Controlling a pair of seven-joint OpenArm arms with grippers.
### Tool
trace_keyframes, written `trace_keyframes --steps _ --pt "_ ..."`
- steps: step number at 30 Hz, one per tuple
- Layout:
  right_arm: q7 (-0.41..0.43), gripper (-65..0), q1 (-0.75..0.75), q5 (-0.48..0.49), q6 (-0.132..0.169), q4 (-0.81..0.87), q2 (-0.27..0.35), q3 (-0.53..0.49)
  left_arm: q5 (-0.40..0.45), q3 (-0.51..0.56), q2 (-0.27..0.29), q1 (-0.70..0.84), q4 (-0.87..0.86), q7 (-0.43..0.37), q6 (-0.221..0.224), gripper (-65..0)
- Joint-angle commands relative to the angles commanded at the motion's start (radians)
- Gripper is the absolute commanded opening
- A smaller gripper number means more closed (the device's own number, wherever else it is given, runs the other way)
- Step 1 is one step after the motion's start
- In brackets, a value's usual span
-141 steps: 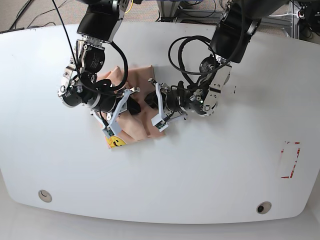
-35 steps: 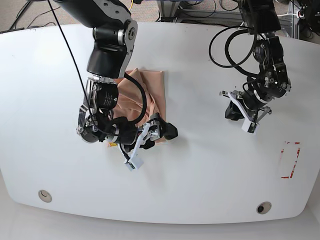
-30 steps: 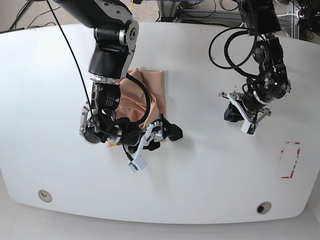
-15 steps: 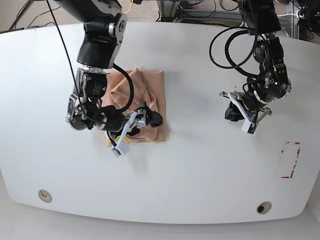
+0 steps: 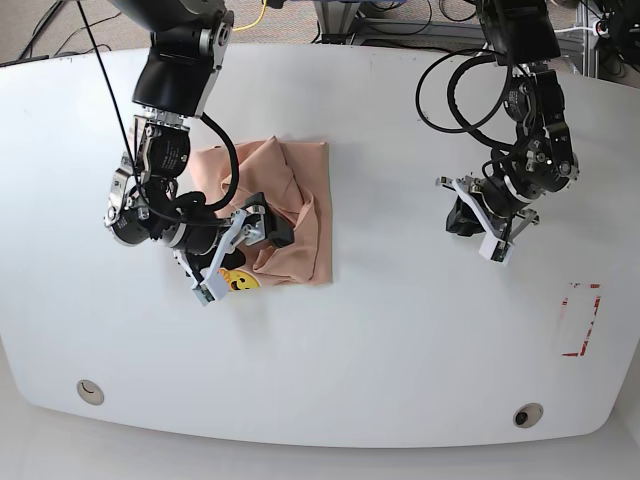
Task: Layout the t-shirt on the table in an organized manner, then fold the t-shirt properly
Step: 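Press the folded stack flat with the right gripper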
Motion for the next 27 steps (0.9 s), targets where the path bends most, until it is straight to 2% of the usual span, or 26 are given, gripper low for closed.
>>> trace_keyframes --steps 10,27 --pt "0.064 -5.1 0.032 -0.006 0.0 -0.161 -0.046 -0.002 0.0 0.0 -0.014 0.015 0.005 0.0 0.0 -56.1" --pt "0.061 -5.1 0.107 -0.006 0.0 -0.244 -0.169 -0.012 -0.002 0.002 -0.021 0.021 0.006 0.0 0.0 -56.1"
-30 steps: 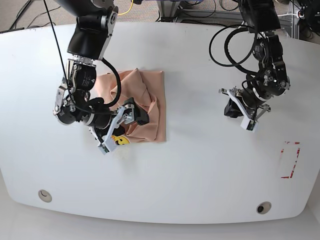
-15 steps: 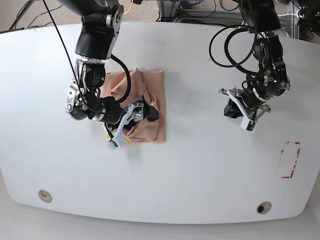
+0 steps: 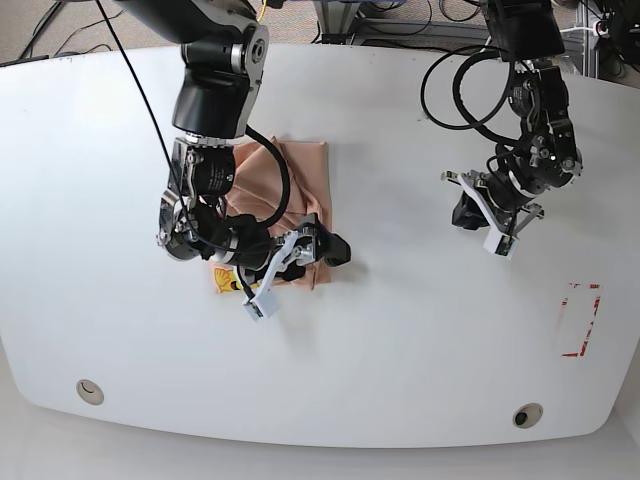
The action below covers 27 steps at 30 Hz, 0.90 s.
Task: Layout the t-shirt on the table in an organized manner, then fold the t-shirt properly
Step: 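Press the folded stack flat with the right gripper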
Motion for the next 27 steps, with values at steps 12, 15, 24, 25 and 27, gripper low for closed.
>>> trace_keyframes --steps 12,15,24,25,27 --pt "-0.006 -5.1 -0.008 0.002 0.0 0.087 -0.002 -0.106 0.0 0.0 -0.012 -0.006 -0.003 0.0 0.0 -56.1" --pt "-0.043 -5.1 -0.008 -0.005 0.0 0.163 0.005 -0.104 -0.002 0.0 -0.017 -0.006 -0.005 0.0 0.0 -56.1" --pt "-0.074 -5.1 -0.089 -0.006 0.0 0.313 0.144 -0.106 0.0 0.0 -0.02 -0.008 -0.008 -0.002 0.0 -56.1" --pt "-0.074 -5.1 -0.112 -0.006 0.0 0.33 0.166 -0.104 0.002 0.0 -0.021 -0.008 -0.008 -0.002 0.0 -56.1" --pt "-0.072 -5.1 -0.149 -0.003 0.0 0.353 0.193 -0.104 0.002 0.0 -0.021 -0.009 -0.008 -0.002 0.0 -56.1"
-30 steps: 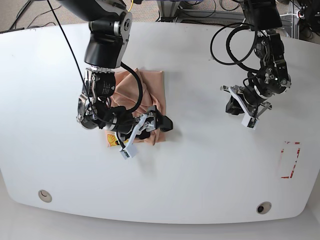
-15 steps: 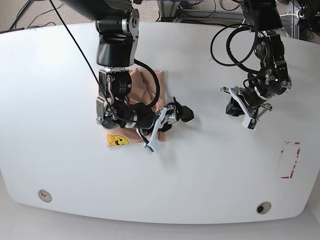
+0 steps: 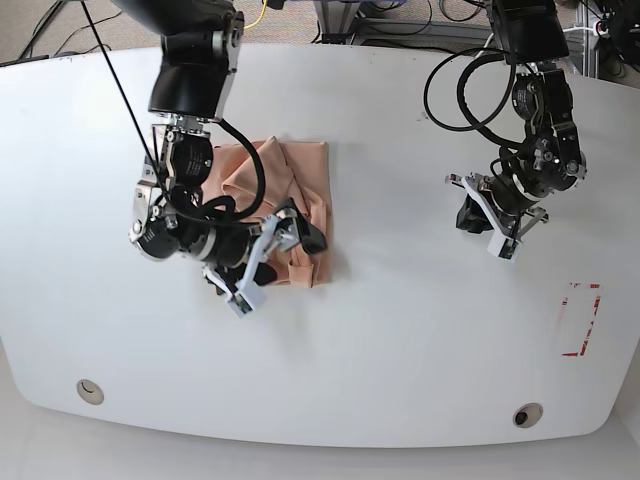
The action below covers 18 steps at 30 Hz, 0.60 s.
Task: Layout the t-shirt on the table in an organized manner, then fold the t-shirt properly
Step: 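Press the folded stack flat with the right gripper, then grasp the top layer with the right gripper and pull it to straighten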
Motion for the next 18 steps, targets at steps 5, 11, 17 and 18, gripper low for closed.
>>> trace_keyframes --steps 5,11,17,18 --pt "0.0 -5.1 -0.095 0.003 0.0 0.08 0.063 0.002 0.0 0.002 0.0 0.0 -0.006 -0.002 0.0 -56.1" --pt "0.0 -5.1 -0.18 0.0 0.0 0.127 0.071 0.002 0.0 0.025 0.0 -0.025 -0.068 -0.003 0.0 -56.1" --pt "0.0 -5.1 -0.224 0.005 0.0 0.129 0.058 -0.005 0.0 0.029 0.0 -0.026 -0.078 -0.005 0.0 -56.1" --pt "0.0 -5.1 -0.229 0.005 0.0 0.129 0.041 -0.006 0.0 0.029 0.0 -0.026 -0.078 -0.005 0.0 -56.1"
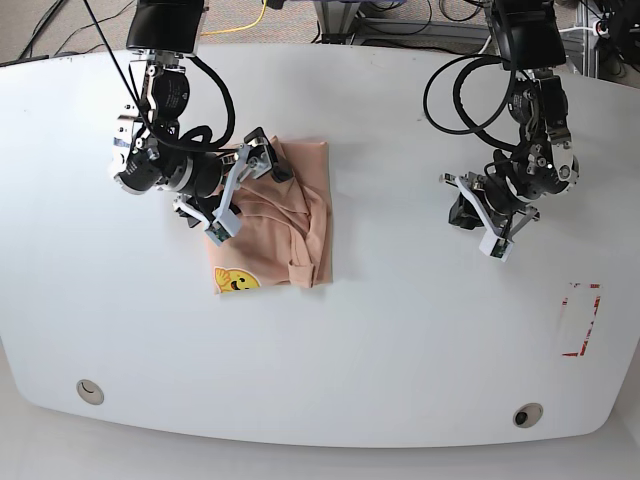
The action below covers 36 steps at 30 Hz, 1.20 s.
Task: Layout the t-shirt on the table in an organized manner, then fold the t-shirt properly
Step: 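Grasp the top layer with the right gripper and pull it to straighten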
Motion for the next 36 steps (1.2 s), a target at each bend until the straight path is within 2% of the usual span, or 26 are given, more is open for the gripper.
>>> trace_keyframes --steps 6,12,20,24,30,36 --pt "-0.005 -5.1 -0.006 0.0 0.0 0.0 -0.037 -0.012 0.0 0.0 0.0 -0.003 0.0 -0.002 0.0 -56.1" --pt "-0.005 -5.1 -0.005 0.0 0.0 0.0 -0.06 -0.086 -0.002 0.0 0.0 -0.02 -0.002 0.0 0.0 -56.1" --pt "-0.006 -5.1 -0.023 0.0 0.0 -0.002 -0.137 -0.204 -0.002 0.0 0.0 -0.032 0.0 0.003 0.0 -56.1" --pt "-0.006 -5.1 -0.034 0.0 0.0 0.0 -0.149 -0.244 0.0 0.0 -0.002 -0.04 0.0 0.005 0.0 -56.1" --pt "-0.006 -5.1 -0.025 0.0 0.0 0.003 -0.144 -0.215 -0.002 0.0 -0.002 -0.041 0.003 0.005 0.0 -56.1" --pt "-0.003 -5.1 0.055 -0.005 0.0 -0.006 -0.115 -0.129 -0.005 0.0 0.0 -0.041 0.005 0.005 -0.002 -56.1"
